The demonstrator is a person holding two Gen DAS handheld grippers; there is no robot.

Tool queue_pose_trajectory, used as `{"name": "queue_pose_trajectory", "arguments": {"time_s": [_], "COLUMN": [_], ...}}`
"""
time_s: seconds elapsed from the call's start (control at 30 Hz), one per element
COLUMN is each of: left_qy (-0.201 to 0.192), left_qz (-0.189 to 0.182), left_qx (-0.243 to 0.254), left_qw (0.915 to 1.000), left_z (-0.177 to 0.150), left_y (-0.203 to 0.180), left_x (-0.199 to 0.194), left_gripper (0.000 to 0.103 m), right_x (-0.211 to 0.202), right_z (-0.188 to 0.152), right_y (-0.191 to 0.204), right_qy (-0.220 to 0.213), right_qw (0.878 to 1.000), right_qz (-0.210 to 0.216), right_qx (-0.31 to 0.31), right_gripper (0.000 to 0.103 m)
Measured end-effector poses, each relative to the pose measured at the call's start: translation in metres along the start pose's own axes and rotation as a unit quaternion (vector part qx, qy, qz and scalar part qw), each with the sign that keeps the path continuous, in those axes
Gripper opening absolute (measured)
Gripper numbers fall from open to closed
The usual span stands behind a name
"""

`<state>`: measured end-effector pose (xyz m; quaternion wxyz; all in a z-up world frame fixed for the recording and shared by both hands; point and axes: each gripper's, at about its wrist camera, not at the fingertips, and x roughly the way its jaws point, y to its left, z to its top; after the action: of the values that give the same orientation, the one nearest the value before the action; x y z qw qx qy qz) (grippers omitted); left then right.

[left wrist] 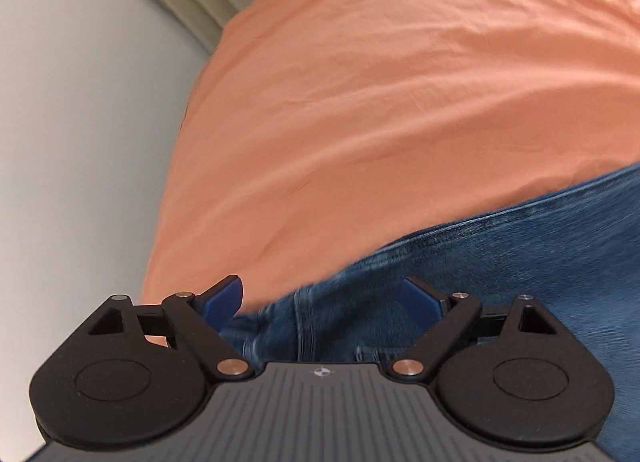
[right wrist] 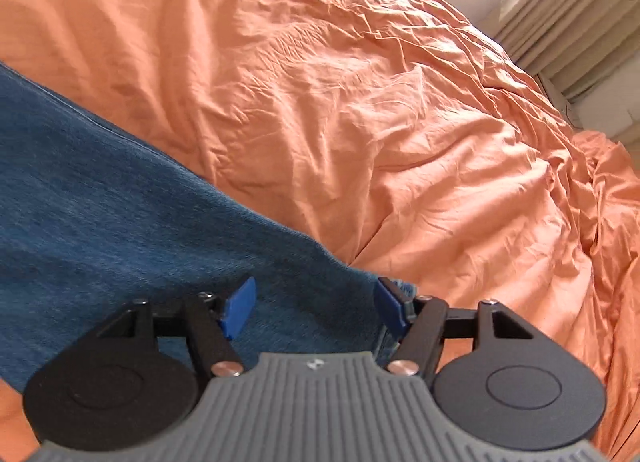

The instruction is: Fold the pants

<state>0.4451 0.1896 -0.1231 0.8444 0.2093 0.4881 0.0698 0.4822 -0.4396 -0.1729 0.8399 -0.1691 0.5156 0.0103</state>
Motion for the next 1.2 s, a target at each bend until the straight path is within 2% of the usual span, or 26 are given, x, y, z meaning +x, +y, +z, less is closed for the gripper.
{"name": "queue_pose_trajectory", "arguments": {"time_s": [0.07, 0.13, 0.2, 0.27, 0.33, 0.4, 0.43, 0.5, 0.53, 0.6, 0.63, 0.67, 0.7, 0.73, 0.83, 0.9, 0.93, 0.97, 1.0, 1.03, 1.07, 1.1, 1.13, 1.2], "left_qy": [-0.003, -0.007, -0.017, -0.026, -0.037, -0.044, -0.047, -0.052, -0.057, -0.064, -0.068, -0.072, -0.073, -0.072, -0.088, -0.1, -0.103, -0.101, -0.095, -0.091, -0.097, -0.117, -0.134, -0.162], "left_qz": [-0.02, -0.043, -0.062, -0.084, -0.107, -0.134, -0.148, -0.179, -0.198, -0.222, -0.234, -0.243, -0.251, -0.258, -0.276, -0.284, -0.287, -0.289, -0.277, -0.261, -0.246, -0.229, -0.217, -0.2], "left_qx": [-0.051, -0.111, -0.172, -0.237, -0.307, -0.373, -0.408, -0.472, -0.503, -0.555, -0.586, -0.609, -0.625, -0.636, -0.641, -0.653, -0.657, -0.657, -0.653, -0.643, -0.623, -0.591, -0.564, -0.516], "left_qw": [0.9985, 0.9928, 0.9831, 0.9675, 0.945, 0.9169, 0.8998, 0.8618, 0.8392, 0.7991, 0.7726, 0.7519, 0.7353, 0.7238, 0.7108, 0.6953, 0.6898, 0.6893, 0.6985, 0.714, 0.7359, 0.7646, 0.785, 0.8171], "left_z": [-0.017, -0.03, -0.054, -0.07, -0.098, -0.13, -0.149, -0.181, -0.195, -0.215, -0.227, -0.234, -0.238, -0.24, -0.239, -0.238, -0.237, -0.235, -0.232, -0.227, -0.219, -0.208, -0.198, -0.177], "left_y": [0.02, 0.043, 0.072, 0.101, 0.122, 0.137, 0.143, 0.15, 0.149, 0.145, 0.143, 0.141, 0.138, 0.134, 0.129, 0.129, 0.13, 0.131, 0.132, 0.133, 0.135, 0.135, 0.136, 0.139], "left_x": [-0.016, -0.032, -0.049, -0.057, -0.053, -0.045, -0.041, -0.025, -0.013, 0.007, 0.018, 0.027, 0.037, 0.049, 0.069, 0.079, 0.084, 0.087, 0.088, 0.086, 0.079, 0.065, 0.051, 0.022], "left_gripper": [0.095, 0.093, 0.092, 0.093, 0.093, 0.094, 0.094, 0.094, 0.094, 0.095, 0.094, 0.094, 0.094, 0.094, 0.093, 0.086, 0.073, 0.057, 0.048, 0.034, 0.025, 0.02, 0.017, 0.016], "right_x": [-0.015, -0.025, -0.031, -0.037, -0.041, -0.041, -0.041, -0.038, -0.037, -0.033, -0.032, -0.03, -0.029, -0.027, -0.026, -0.027, -0.028, -0.029, -0.03, -0.031, -0.034, -0.035, -0.037, -0.04], "right_z": [-0.015, -0.031, -0.046, -0.058, -0.067, -0.071, -0.072, -0.071, -0.07, -0.069, -0.069, -0.068, -0.067, -0.067, -0.069, -0.072, -0.074, -0.076, -0.077, -0.077, -0.08, -0.081, -0.082, -0.085], "right_y": [0.01, 0.025, 0.043, 0.06, 0.076, 0.091, 0.097, 0.104, 0.106, 0.112, 0.116, 0.119, 0.122, 0.124, 0.127, 0.127, 0.126, 0.127, 0.128, 0.128, 0.129, 0.13, 0.13, 0.129], "right_qy": [-0.01, -0.014, -0.019, -0.032, -0.05, -0.07, -0.076, -0.087, -0.092, -0.094, -0.094, -0.091, -0.088, -0.086, -0.083, -0.083, -0.082, -0.081, -0.079, -0.078, -0.077, -0.076, -0.075, -0.074], "right_qw": [0.999, 0.997, 0.994, 0.991, 0.986, 0.98, 0.977, 0.966, 0.961, 0.952, 0.949, 0.947, 0.947, 0.947, 0.944, 0.941, 0.939, 0.939, 0.939, 0.94, 0.942, 0.943, 0.944, 0.946], "right_qz": [0.029, 0.052, 0.075, 0.095, 0.115, 0.125, 0.13, 0.14, 0.146, 0.154, 0.157, 0.158, 0.155, 0.148, 0.141, 0.136, 0.134, 0.133, 0.129, 0.126, 0.122, 0.119, 0.116, 0.107], "right_qx": [0.025, 0.048, 0.072, 0.093, 0.113, 0.138, 0.154, 0.197, 0.216, 0.247, 0.257, 0.265, 0.267, 0.27, 0.287, 0.299, 0.305, 0.308, 0.308, 0.307, 0.304, 0.302, 0.3, 0.297], "right_gripper": [0.066, 0.066, 0.066, 0.066, 0.066, 0.065, 0.065, 0.064, 0.064, 0.064, 0.064, 0.064, 0.064, 0.064, 0.064, 0.064, 0.064, 0.064, 0.064, 0.064, 0.064, 0.064, 0.064, 0.064]}}
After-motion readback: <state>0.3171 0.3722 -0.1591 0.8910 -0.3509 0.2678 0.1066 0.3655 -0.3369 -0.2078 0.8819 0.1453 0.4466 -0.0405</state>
